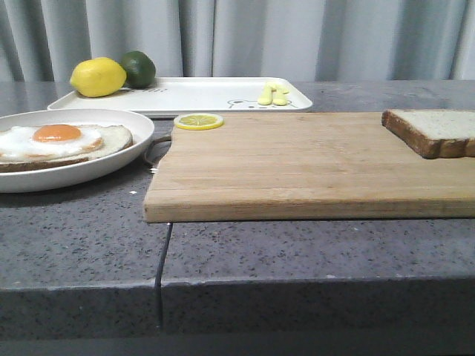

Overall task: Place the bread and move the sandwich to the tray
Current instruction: 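Grasp the white bread slice by its edge with the right gripper, then lift the bread and carry it toward the plate with the egg toast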

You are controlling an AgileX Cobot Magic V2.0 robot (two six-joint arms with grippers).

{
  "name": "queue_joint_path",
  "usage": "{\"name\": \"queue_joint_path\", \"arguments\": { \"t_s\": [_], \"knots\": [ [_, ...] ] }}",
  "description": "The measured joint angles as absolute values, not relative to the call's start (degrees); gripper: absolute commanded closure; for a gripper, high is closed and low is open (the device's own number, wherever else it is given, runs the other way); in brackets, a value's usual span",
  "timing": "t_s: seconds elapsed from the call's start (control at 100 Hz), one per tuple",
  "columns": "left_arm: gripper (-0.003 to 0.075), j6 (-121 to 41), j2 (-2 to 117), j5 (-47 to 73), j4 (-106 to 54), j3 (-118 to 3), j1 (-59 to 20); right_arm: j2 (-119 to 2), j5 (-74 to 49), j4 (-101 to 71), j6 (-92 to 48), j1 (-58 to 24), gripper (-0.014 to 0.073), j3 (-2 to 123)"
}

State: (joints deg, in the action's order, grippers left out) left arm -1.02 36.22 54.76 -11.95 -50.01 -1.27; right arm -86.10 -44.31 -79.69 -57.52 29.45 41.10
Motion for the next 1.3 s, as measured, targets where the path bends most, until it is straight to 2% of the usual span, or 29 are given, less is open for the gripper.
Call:
{"name": "queue_joint_path", "arguments": {
  "t_s": [0.56,0.71,0.9,1.02,1.3],
  "knots": [
    [0.0135,-1.0,36.2,54.5,-11.9,-50.0,-1.3,-90.5,-50.9,-82.1,-58.6,29.5,0.0133,41.6],
    [0.0135,-1.0,36.2,54.5,-11.9,-50.0,-1.3,-90.5,-50.8,-82.1,-58.8,29.5,0.0261,41.6],
    [0.0135,-1.0,36.2,54.5,-11.9,-50.0,-1.3,-90.5,-50.7,-82.2,-58.8,29.5,0.0529,41.6],
    [0.0136,-1.0,36.2,54.5,-11.9,-50.0,-1.3,-90.6,-50.7,-82.6,-58.8,29.5,0.0649,41.6],
    [0.0135,-1.0,36.2,54.5,-11.9,-50.0,-1.3,-89.8,-54.3,-83.6,-58.8,29.5,0.0659,41.6]
  ]
}}
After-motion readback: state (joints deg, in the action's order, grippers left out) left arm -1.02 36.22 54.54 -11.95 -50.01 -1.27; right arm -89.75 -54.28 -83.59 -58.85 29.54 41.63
